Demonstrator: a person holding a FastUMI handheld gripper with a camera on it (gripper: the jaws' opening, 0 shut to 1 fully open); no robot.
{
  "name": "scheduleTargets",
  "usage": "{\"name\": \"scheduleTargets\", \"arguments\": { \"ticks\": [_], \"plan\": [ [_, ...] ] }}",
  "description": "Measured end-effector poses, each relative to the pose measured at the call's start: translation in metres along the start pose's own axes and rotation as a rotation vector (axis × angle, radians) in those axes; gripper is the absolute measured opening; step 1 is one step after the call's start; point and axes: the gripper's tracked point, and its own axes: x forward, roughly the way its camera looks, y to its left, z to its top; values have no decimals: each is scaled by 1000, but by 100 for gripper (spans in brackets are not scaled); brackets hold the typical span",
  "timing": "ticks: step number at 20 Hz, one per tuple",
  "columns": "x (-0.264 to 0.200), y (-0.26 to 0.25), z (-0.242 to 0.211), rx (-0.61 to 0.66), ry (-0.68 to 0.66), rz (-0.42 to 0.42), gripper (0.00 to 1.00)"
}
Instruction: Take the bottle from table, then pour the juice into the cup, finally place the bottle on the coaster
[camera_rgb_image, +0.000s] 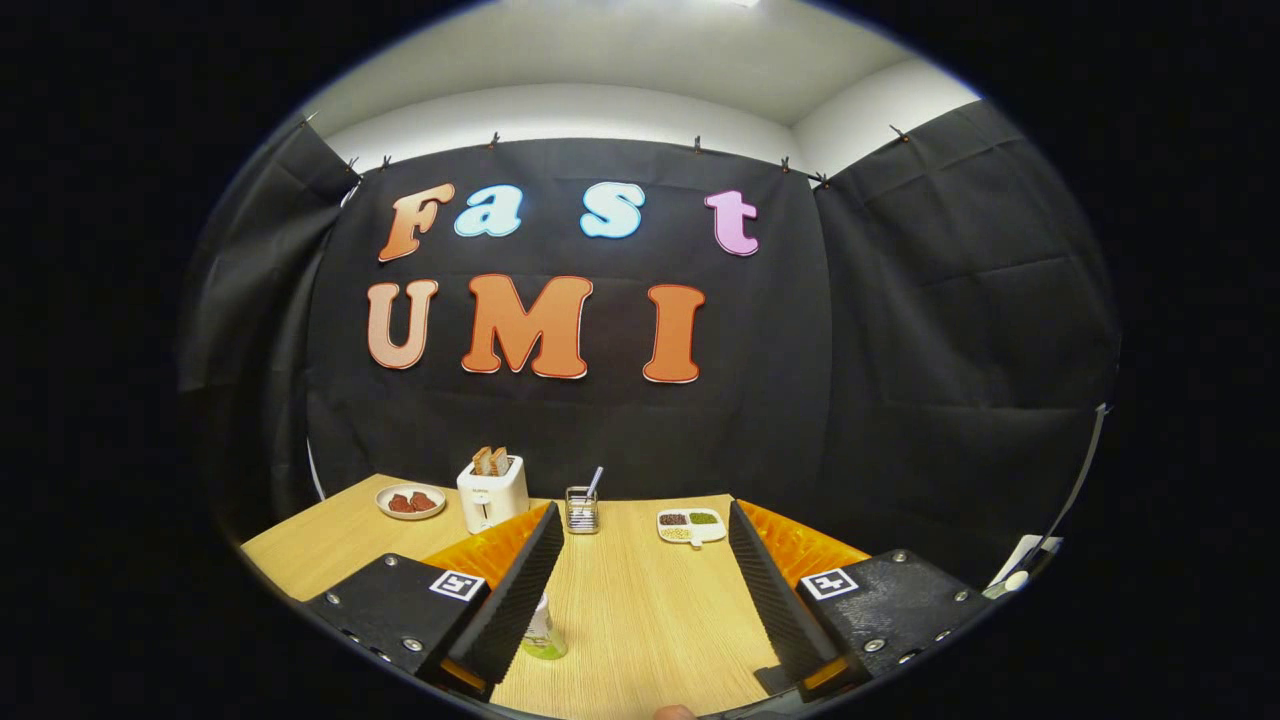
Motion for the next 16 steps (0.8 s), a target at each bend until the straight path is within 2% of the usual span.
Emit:
{"name": "scheduleTargets", "arguments": {
  "ticks": [5, 12, 16],
  "plan": [
    [8, 14, -14, 4, 17, 30, 99],
    [25, 60, -36, -19, 51, 116, 99],
    [36, 86, -63, 1, 83, 165, 99]
  ]
}}
